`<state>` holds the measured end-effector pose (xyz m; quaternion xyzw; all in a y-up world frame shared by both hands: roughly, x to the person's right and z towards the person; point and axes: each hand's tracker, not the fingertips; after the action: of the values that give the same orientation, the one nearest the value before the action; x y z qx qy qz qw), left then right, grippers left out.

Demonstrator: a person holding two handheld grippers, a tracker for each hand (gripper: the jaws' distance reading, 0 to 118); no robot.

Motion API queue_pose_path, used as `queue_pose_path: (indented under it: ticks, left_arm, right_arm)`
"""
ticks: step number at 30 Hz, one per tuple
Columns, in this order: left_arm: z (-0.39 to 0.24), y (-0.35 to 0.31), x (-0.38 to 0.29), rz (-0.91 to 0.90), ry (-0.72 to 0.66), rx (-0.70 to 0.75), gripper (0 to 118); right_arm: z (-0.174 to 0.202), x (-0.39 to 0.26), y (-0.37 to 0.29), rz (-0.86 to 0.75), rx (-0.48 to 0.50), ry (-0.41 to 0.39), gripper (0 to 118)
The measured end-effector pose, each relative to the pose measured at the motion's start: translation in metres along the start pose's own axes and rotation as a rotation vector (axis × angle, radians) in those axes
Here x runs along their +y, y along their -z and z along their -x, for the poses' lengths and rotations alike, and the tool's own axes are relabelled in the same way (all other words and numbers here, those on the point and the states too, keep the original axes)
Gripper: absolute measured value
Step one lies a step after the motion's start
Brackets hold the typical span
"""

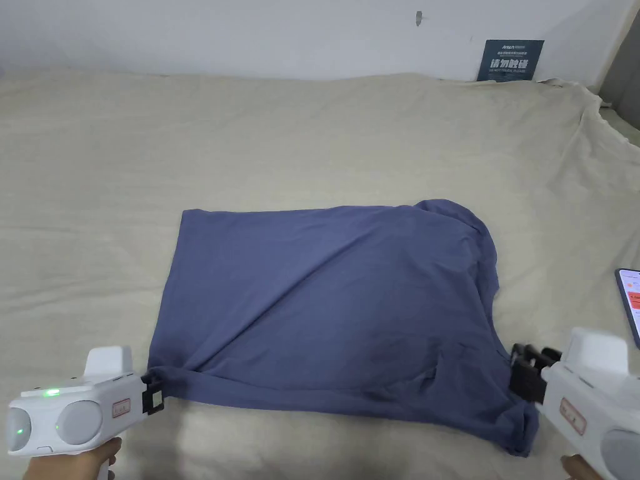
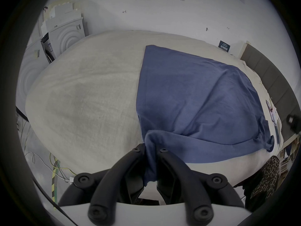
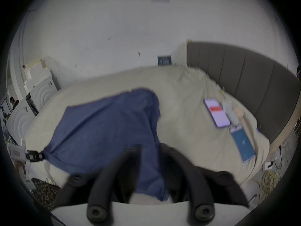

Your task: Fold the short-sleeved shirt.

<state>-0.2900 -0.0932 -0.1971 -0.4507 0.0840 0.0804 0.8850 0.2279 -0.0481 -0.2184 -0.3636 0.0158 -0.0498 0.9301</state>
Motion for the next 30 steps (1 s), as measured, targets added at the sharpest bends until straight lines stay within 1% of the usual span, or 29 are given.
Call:
queue_pose_path:
  ticks: [1, 2, 3, 5, 7, 8, 9, 10, 11, 12, 14, 15, 17, 19, 22, 24, 26, 30]
  left_arm:
    - [0.001, -0.002, 0.001, -0.004, -0.001, -0.003, 10]
    - [0.001, -0.003, 0.001, -0.009, -0.003, -0.005, 10]
    - [0.001, -0.004, 0.002, -0.011, -0.006, -0.008, 10]
    - [0.001, -0.006, 0.003, -0.013, -0.008, -0.012, 10]
    - [0.001, -0.006, 0.004, -0.014, -0.005, -0.013, 10]
    - [0.001, -0.006, 0.004, -0.014, -0.005, -0.014, 10]
    - [0.001, -0.006, 0.005, -0.015, -0.004, -0.015, 10]
    - [0.0, -0.006, 0.005, -0.013, -0.002, -0.015, 10]
    - [0.0, -0.006, 0.005, -0.013, -0.002, -0.014, 10]
    - [0.0, -0.006, 0.005, -0.014, -0.002, -0.014, 10]
    - [0.0, -0.005, 0.006, -0.014, -0.005, -0.016, 10]
    - [0.001, -0.005, 0.006, -0.013, -0.007, -0.017, 10]
    - [0.002, -0.004, 0.006, -0.013, -0.017, -0.021, 10]
    - [0.004, -0.006, 0.007, -0.019, -0.022, -0.025, 10]
    - [0.006, -0.01, 0.013, -0.038, -0.032, -0.034, 10]
    - [0.006, -0.015, 0.021, -0.055, -0.033, -0.039, 10]
    - [0.004, -0.019, 0.032, -0.075, -0.026, -0.041, 10]
    - [-0.001, -0.017, 0.062, -0.101, 0.01, -0.031, 10]
  right_arm:
    - [-0.002, -0.009, 0.009, 0.039, -0.002, 0.008, 66]
    - [-0.003, -0.016, 0.015, 0.07, -0.001, 0.012, 80]
    - [-0.002, -0.025, 0.019, 0.091, -0.01, 0.022, 89]
    - [-0.001, -0.039, 0.028, 0.128, -0.03, 0.019, 89]
    - [0.0, -0.05, 0.035, 0.163, -0.025, 0.004, 88]
    - [0.0, -0.053, 0.036, 0.171, -0.021, -0.002, 87]
    - [0.002, -0.056, 0.039, 0.184, -0.021, -0.011, 82]
    - [0.003, -0.058, 0.041, 0.197, -0.02, -0.022, 74]
    - [0.006, -0.06, 0.04, 0.204, -0.016, -0.031, 62]
    - [0.007, -0.061, 0.04, 0.205, -0.01, -0.034, 42]
    - [0.01, -0.063, 0.042, 0.216, -0.002, -0.053, 18]
    - [0.011, -0.064, 0.04, 0.219, 0.002, -0.063, 10]
    - [0.013, -0.063, 0.035, 0.21, 0.027, -0.054, 9]
    - [0.019, -0.056, 0.024, 0.195, 0.031, -0.067, 9]
    - [0.021, -0.038, 0.008, 0.153, 0.047, -0.062, 9]
    - [0.017, -0.02, 0.002, 0.102, 0.065, -0.055, 9]
    - [0.02, 0.003, -0.004, 0.049, 0.081, -0.065, 9]
    - [0.026, 0.054, 0.004, -0.011, 0.114, -0.081, 9]
